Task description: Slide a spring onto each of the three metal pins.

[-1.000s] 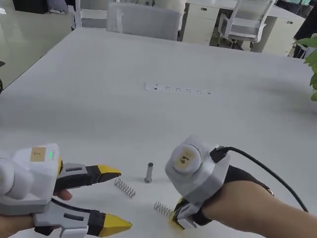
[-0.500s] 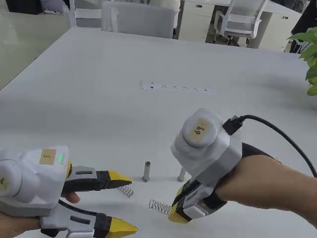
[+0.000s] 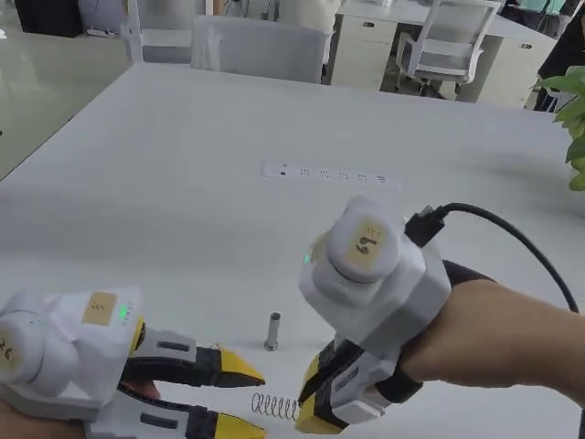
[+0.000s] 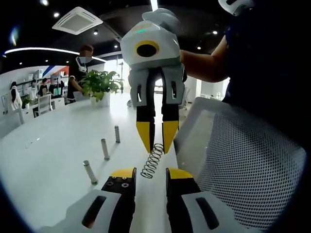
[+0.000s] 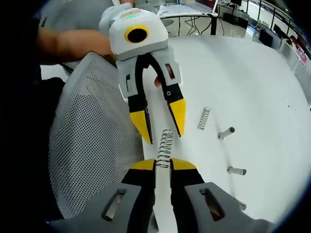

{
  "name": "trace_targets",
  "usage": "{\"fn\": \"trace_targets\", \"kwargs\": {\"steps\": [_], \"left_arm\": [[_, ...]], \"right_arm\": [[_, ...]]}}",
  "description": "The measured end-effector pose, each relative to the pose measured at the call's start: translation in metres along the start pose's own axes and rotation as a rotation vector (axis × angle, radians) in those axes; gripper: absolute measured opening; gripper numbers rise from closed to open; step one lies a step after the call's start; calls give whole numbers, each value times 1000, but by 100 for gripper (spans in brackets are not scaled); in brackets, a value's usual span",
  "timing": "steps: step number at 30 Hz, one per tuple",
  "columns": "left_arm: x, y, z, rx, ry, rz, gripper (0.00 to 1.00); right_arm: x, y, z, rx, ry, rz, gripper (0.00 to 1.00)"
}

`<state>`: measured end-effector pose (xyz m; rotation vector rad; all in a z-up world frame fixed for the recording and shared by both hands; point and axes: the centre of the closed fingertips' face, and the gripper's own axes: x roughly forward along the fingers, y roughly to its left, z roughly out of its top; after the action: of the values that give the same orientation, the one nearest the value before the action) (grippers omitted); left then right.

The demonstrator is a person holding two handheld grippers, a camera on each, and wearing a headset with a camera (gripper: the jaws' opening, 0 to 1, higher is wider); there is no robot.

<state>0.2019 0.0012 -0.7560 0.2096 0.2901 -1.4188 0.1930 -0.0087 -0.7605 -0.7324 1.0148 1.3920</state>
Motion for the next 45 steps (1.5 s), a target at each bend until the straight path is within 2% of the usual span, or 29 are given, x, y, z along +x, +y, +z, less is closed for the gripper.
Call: {"fn": "trace_targets", "kwargs": {"steps": [6,13,18,22,26,30,33,45], "left_arm": [[3,-5,-2,8,12,-29,8],[3,-7,-3,28,18,-43,3],[2,-8,1,37,-1,-42,2],[0,-6,3,38,-12,-38,2],[0,-7,7,43,-22,-34,2],[0,-5,14,41,-38,-26,2],[0,-6,13,45,-31,-27,2],[0,-6,15,35,-35,-20,2]], "right_arm": [[0,7,1,-27,9,26,8],[-5,8,2,-41,2,30,8],[-8,7,4,-41,-9,22,8],[-10,6,5,-21,-49,19,8],[-8,6,4,-20,-64,23,8],[-3,4,-1,-22,-57,14,8],[-5,3,2,-8,-78,10,8],[-13,4,18,-30,-112,-17,8]]}}
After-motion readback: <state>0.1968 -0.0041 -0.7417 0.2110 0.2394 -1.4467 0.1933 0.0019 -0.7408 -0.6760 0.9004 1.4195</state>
